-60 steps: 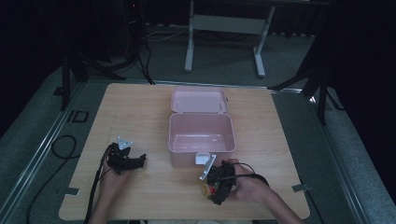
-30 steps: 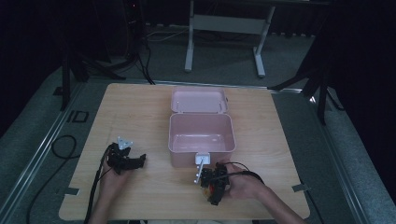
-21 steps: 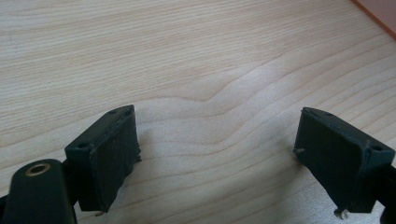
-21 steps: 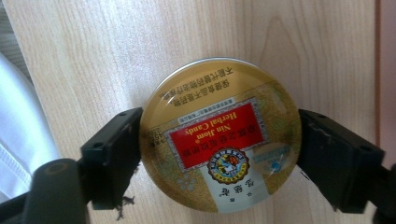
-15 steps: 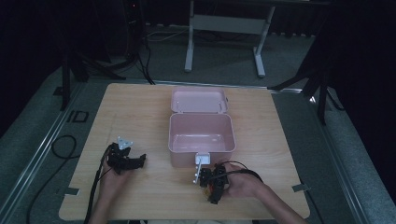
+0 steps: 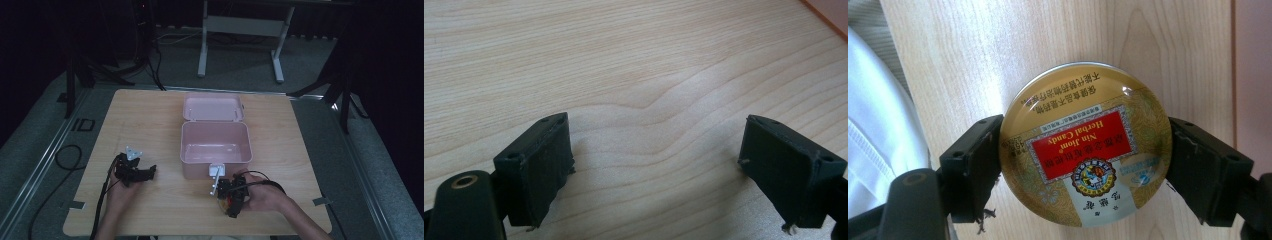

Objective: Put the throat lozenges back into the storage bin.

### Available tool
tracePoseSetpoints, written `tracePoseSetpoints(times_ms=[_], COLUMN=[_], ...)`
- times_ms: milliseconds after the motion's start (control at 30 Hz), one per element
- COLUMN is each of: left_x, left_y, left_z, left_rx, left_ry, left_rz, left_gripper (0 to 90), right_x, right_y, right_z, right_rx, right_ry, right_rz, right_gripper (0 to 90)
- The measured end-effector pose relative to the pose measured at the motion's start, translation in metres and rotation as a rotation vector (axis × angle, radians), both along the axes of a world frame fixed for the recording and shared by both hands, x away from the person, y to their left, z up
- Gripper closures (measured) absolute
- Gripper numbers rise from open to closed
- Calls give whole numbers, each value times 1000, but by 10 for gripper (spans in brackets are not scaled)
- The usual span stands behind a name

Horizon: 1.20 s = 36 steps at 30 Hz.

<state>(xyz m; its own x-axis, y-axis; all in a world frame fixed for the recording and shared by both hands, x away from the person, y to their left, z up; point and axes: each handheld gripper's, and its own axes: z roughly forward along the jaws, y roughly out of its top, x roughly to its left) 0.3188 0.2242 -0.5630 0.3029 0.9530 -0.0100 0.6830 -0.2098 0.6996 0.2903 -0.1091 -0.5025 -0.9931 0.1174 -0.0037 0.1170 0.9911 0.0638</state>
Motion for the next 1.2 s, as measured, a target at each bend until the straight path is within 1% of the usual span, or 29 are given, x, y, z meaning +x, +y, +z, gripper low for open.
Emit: tracePoseSetpoints(times_ms=[300, 367, 433, 700, 1067, 1200], left_x=[0, 0, 0, 0, 0, 0], left_y=[0, 0, 0, 0, 0, 0], left_z=[0, 0, 0, 0, 0, 0], left_rx=[0, 0, 0, 0, 0, -1], left_ry=[0, 0, 0, 0, 0, 0], left_rz=[0, 0, 0, 0, 1, 1], left_gripper=[140, 140, 140, 140, 140, 140], right_x=[-5, -6, -5, -4, -2, -1], right_y=[-6, -7, -8, -16, -26, -28], right_z=[13, 16, 20, 34, 51, 55], right_rx=[5, 8, 11, 20, 41, 40], right_ry=[-13, -16, -20, -28, -43, -48], right_rz=[3, -4, 1, -21, -33, -36], right_gripper=[201, 201, 201, 201, 201, 201])
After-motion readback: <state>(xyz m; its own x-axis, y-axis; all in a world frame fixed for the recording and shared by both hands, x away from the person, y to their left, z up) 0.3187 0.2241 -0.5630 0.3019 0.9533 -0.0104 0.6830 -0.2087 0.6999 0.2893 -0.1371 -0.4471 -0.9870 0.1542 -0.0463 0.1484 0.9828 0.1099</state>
